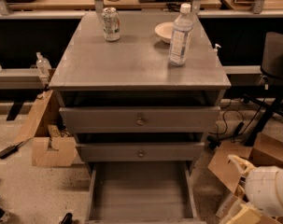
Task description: Close bottom drawer
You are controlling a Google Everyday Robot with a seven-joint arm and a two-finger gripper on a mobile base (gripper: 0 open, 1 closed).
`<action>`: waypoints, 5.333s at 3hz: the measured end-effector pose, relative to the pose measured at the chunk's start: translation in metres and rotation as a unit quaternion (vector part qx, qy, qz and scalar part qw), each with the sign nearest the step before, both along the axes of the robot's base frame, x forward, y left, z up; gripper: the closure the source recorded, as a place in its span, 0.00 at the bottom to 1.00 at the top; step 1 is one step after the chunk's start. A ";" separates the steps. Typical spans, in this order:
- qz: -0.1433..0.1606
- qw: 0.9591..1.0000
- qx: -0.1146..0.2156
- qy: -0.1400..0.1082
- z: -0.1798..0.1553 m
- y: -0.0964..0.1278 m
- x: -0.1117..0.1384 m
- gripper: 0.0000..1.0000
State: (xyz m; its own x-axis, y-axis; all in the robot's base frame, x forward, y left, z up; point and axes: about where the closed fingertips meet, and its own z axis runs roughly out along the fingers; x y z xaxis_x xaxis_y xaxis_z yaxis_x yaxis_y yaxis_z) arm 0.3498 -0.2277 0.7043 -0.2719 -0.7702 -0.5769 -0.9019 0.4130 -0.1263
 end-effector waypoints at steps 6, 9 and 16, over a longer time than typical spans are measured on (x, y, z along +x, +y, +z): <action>-0.032 0.991 0.129 -0.015 -0.335 0.041 0.010 0.18; -0.025 0.991 0.128 0.031 -0.487 0.058 -0.033 0.88; 0.007 0.996 0.083 0.027 -0.590 0.076 0.039 1.00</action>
Offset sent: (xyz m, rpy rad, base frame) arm 0.0343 0.0365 -0.2656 0.2290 -0.2084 -0.0826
